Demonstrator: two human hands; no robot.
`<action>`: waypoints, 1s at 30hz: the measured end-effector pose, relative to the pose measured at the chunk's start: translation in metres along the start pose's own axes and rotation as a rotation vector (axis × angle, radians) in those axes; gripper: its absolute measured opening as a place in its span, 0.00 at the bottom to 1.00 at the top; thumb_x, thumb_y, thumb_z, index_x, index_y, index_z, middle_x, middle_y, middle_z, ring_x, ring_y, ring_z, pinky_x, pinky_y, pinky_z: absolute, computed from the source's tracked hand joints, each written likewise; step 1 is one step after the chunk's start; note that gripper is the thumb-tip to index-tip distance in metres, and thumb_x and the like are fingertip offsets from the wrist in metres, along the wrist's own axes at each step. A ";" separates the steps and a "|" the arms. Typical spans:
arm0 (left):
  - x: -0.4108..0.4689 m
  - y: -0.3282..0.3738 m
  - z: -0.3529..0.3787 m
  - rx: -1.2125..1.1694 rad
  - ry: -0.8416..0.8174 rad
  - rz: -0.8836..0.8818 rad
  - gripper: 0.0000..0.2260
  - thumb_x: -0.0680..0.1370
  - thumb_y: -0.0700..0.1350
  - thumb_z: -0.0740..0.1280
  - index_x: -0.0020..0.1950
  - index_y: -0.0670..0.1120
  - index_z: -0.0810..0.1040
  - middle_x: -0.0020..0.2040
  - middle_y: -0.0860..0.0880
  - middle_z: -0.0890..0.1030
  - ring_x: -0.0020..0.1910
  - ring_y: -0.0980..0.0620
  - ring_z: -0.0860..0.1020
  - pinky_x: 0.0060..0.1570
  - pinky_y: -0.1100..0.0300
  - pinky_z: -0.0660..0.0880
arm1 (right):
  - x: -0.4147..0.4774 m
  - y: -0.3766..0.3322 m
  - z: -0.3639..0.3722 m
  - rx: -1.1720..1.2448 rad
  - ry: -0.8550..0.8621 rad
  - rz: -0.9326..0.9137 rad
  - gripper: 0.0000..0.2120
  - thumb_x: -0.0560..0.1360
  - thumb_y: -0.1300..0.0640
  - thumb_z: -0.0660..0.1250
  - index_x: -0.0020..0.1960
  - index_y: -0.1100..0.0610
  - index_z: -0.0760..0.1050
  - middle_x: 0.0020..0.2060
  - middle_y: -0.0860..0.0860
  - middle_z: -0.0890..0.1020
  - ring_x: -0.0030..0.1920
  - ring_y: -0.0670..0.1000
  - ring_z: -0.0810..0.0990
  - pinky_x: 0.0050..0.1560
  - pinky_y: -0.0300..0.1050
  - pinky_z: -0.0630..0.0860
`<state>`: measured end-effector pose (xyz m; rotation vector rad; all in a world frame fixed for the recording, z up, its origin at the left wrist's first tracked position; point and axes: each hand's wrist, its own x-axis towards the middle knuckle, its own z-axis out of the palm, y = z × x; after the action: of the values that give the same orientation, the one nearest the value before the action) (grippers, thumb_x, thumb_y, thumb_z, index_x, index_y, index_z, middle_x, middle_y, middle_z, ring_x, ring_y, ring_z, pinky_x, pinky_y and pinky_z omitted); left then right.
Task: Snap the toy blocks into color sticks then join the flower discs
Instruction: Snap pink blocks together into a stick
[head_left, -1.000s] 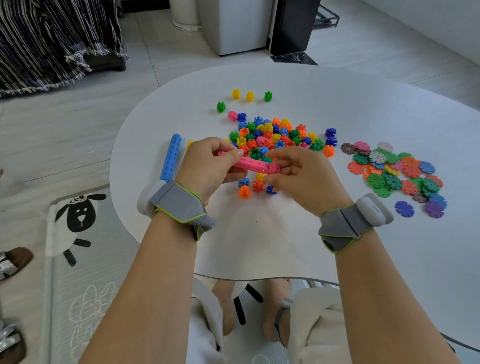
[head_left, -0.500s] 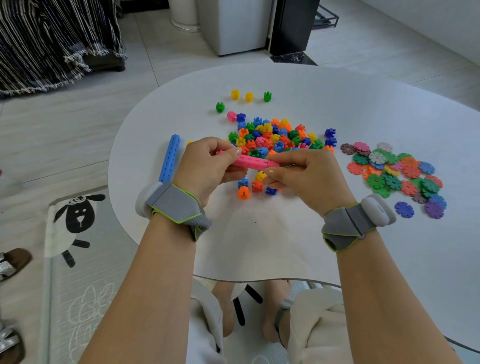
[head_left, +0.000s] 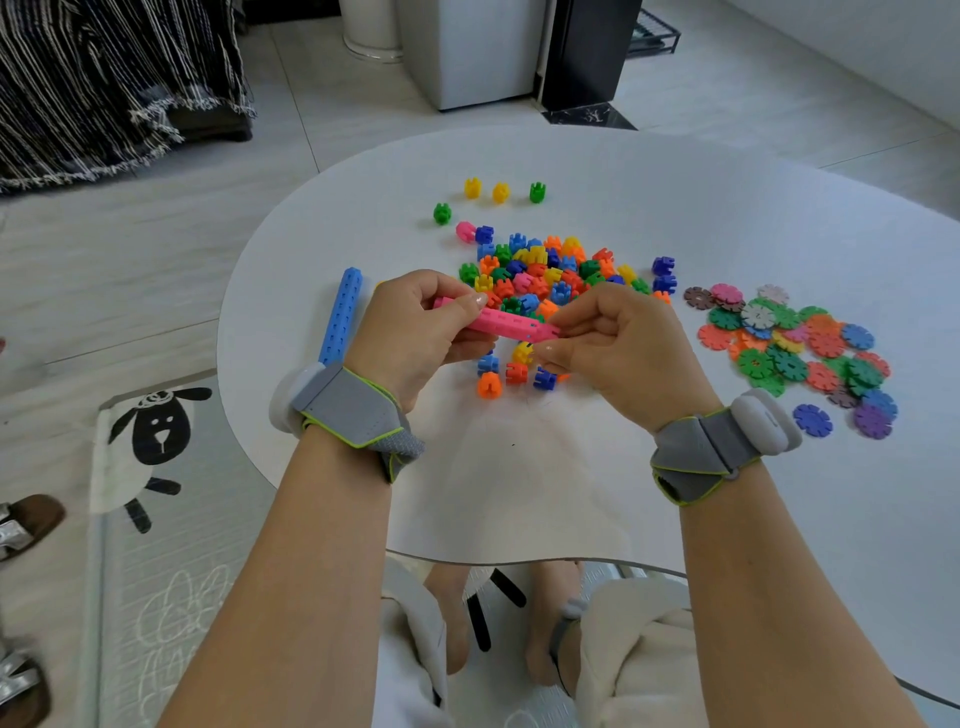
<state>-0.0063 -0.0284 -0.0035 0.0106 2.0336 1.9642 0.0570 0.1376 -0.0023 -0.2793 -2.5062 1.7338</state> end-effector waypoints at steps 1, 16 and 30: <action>0.000 0.000 0.000 0.003 0.001 0.003 0.05 0.77 0.37 0.66 0.41 0.43 0.76 0.40 0.44 0.79 0.32 0.52 0.82 0.41 0.56 0.82 | 0.000 0.000 0.000 0.001 0.003 -0.013 0.11 0.67 0.66 0.75 0.42 0.54 0.76 0.38 0.52 0.84 0.38 0.50 0.85 0.45 0.45 0.82; 0.005 -0.005 0.018 -0.270 0.173 -0.007 0.22 0.74 0.35 0.68 0.64 0.46 0.63 0.43 0.40 0.81 0.32 0.52 0.82 0.37 0.61 0.80 | 0.018 -0.001 0.029 -0.014 0.141 -0.096 0.15 0.67 0.64 0.76 0.38 0.50 0.71 0.38 0.53 0.84 0.37 0.50 0.84 0.42 0.49 0.82; 0.031 -0.009 0.016 -0.427 0.216 -0.065 0.28 0.78 0.33 0.61 0.73 0.51 0.54 0.53 0.30 0.77 0.37 0.44 0.81 0.35 0.57 0.80 | 0.061 0.015 0.024 -0.681 0.233 -0.135 0.10 0.76 0.53 0.65 0.55 0.52 0.81 0.52 0.50 0.77 0.58 0.53 0.72 0.54 0.40 0.63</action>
<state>-0.0304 -0.0069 -0.0190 -0.3720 1.6607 2.4010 -0.0055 0.1327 -0.0276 -0.3159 -2.7589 0.7026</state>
